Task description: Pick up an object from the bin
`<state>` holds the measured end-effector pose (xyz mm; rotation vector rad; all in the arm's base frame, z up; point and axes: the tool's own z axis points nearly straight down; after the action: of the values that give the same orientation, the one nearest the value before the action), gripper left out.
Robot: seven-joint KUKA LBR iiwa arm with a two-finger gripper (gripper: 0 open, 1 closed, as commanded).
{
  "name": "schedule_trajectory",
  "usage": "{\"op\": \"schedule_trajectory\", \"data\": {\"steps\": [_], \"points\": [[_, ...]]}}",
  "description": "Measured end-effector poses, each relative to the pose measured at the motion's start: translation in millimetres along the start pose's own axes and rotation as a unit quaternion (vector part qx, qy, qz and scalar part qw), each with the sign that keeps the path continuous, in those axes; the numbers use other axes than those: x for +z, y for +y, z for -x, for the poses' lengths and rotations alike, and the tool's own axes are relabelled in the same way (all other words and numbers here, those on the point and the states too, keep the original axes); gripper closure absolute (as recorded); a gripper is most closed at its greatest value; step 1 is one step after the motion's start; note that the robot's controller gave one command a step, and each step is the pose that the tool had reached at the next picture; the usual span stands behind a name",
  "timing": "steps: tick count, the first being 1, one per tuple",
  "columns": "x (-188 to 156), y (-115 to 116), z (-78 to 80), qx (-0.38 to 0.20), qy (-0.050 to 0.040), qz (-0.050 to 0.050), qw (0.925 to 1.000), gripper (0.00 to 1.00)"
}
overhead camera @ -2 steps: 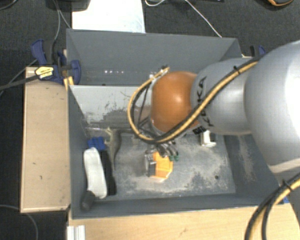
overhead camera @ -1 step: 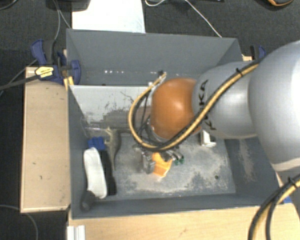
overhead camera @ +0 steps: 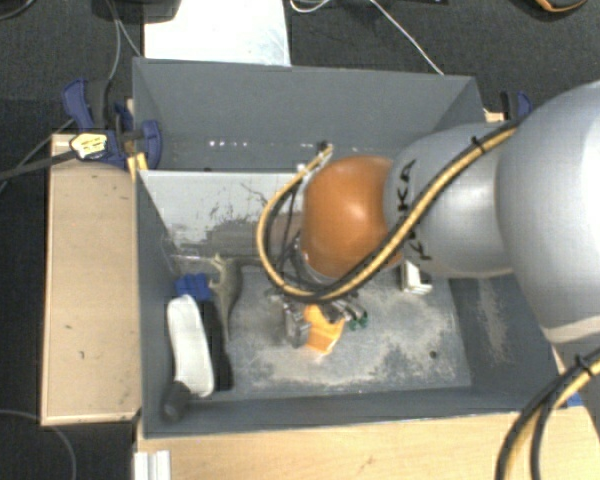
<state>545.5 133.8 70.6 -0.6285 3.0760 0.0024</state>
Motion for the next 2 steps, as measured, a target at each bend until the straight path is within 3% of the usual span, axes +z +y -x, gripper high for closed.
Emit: {"op": "schedule_trajectory", "data": {"steps": [1, 2], "points": [[-77, -54, -61.7, 0.09, 0.0013, 0.001, 0.9959, 1.0], [-33, -68, -70.9, 0.056, -0.0025, 0.0, 0.9984, 0.0]]}}
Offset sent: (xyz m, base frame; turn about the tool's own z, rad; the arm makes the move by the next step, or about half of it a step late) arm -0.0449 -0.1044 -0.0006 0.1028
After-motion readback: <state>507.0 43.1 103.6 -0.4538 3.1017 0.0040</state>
